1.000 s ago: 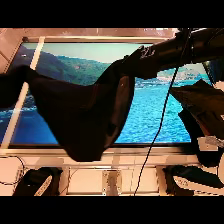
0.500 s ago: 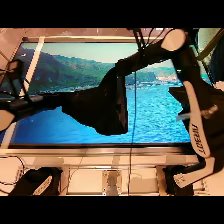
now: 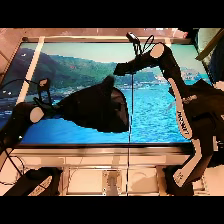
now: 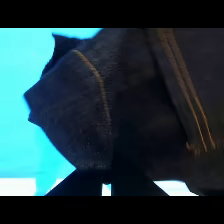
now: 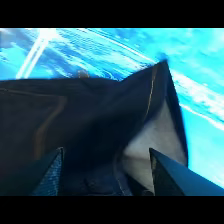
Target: Fold the clothes and pants, and hang the long-sleeved shirts on hangers.
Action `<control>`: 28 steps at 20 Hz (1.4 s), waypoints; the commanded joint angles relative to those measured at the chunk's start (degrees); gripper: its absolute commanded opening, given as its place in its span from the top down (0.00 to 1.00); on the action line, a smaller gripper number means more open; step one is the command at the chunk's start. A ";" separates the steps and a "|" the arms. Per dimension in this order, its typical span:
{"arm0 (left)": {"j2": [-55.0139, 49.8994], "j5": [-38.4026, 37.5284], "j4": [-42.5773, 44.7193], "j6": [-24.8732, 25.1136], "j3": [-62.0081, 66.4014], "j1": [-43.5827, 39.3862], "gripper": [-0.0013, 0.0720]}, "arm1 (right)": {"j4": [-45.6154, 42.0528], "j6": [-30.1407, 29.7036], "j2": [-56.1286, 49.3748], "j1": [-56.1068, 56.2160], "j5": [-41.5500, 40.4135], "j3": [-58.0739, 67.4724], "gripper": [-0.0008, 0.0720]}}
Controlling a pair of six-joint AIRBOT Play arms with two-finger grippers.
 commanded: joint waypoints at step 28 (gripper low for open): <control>1.64 2.97 -0.28 -3.30 -1.86 0.09 0.93 | 28.37 -5.49 -14.73 -2.62 27.47 0.92 0.98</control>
